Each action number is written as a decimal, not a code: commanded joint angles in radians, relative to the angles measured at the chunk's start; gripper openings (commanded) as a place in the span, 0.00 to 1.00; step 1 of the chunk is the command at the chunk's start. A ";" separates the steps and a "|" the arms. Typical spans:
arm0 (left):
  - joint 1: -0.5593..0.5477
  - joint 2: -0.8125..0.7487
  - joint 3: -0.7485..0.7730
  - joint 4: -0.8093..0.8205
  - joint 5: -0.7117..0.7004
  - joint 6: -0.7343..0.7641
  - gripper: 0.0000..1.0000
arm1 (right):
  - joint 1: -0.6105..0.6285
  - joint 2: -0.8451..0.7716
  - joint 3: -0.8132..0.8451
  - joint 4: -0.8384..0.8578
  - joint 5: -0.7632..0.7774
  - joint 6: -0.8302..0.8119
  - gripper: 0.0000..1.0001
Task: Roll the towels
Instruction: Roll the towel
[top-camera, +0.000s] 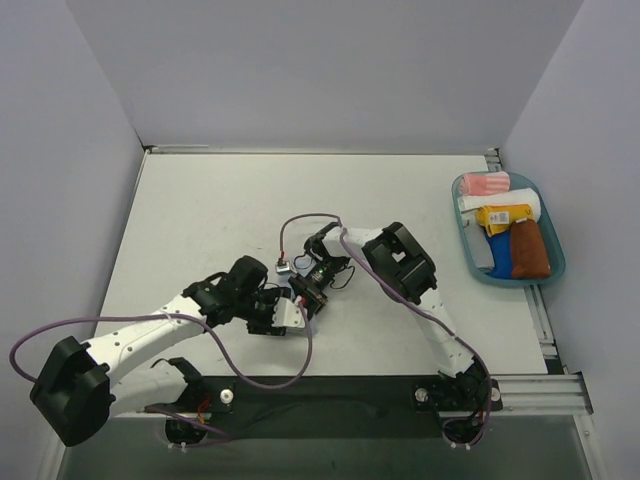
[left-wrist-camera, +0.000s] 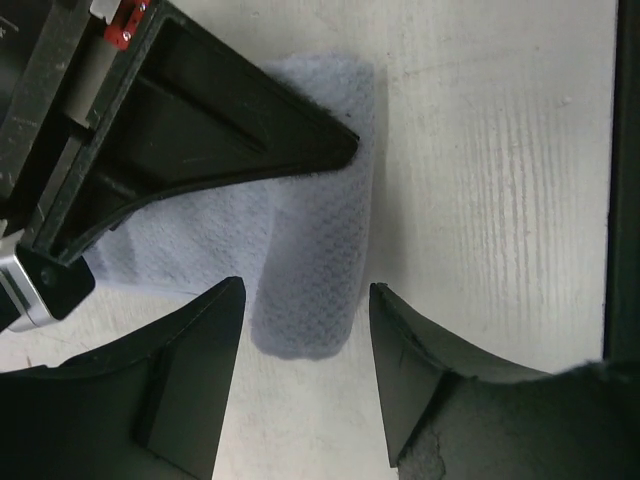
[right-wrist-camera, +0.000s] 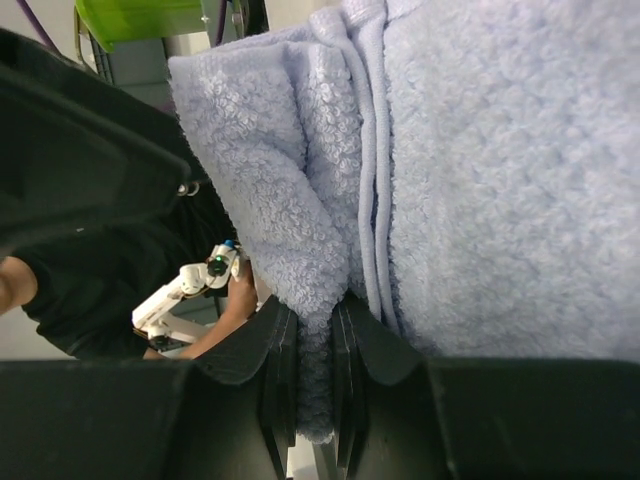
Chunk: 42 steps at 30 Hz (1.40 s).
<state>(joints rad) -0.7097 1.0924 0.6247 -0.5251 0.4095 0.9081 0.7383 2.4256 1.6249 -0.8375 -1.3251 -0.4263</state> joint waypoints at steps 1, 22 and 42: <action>-0.054 0.029 -0.019 0.155 -0.080 -0.012 0.62 | -0.008 0.062 -0.008 0.005 0.196 -0.035 0.00; -0.093 0.216 -0.025 -0.007 0.000 -0.162 0.06 | -0.051 -0.085 -0.016 0.006 0.283 -0.005 0.42; 0.154 0.774 0.500 -0.475 0.278 -0.058 0.04 | -0.310 -0.811 -0.259 0.072 0.667 -0.009 0.65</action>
<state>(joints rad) -0.5873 1.7756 1.0912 -0.8909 0.6685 0.7826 0.3962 1.7733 1.4288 -0.7406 -0.7246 -0.4198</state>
